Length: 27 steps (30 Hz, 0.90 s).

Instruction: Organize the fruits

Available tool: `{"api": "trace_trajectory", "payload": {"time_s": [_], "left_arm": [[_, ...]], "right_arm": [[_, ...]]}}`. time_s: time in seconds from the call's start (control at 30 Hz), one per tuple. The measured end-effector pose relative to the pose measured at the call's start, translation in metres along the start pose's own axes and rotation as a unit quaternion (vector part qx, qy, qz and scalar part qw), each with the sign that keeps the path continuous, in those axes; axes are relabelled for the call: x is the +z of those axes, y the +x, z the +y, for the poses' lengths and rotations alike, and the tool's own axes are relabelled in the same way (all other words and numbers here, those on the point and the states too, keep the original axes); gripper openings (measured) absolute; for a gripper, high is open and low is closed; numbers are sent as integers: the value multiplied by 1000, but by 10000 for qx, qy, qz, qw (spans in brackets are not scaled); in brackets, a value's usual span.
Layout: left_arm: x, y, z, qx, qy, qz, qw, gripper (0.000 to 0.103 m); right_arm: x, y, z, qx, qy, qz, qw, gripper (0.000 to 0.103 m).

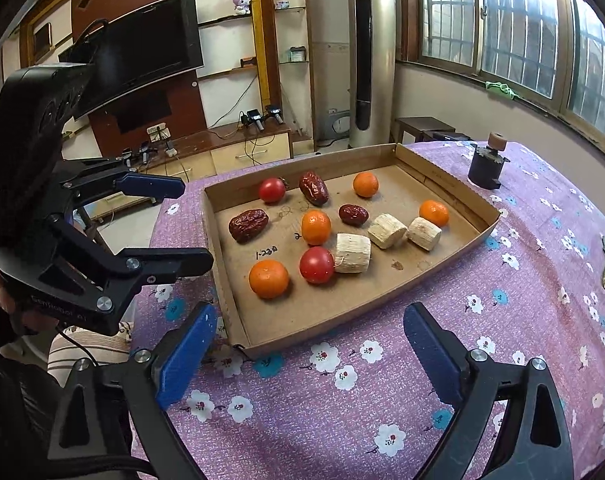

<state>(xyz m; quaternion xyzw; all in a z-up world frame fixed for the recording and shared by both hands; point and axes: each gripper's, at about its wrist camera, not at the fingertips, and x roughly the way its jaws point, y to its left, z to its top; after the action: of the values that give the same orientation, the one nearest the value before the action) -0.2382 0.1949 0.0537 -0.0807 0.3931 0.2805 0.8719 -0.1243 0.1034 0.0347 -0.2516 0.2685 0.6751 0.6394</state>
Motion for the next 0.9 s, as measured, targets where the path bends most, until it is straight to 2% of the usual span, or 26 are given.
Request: {"api": "trace_trajectory", "payload": {"time_s": [0.6, 0.9], "left_arm": [[-4, 3, 2, 39, -38, 127, 9999, 85], [-4, 4, 12, -150, -256, 148, 9995, 85]], "right_arm": [[2, -2, 3, 6, -35, -41, 10000, 96], [4, 2, 5, 11, -83, -28, 10000, 96]]}}
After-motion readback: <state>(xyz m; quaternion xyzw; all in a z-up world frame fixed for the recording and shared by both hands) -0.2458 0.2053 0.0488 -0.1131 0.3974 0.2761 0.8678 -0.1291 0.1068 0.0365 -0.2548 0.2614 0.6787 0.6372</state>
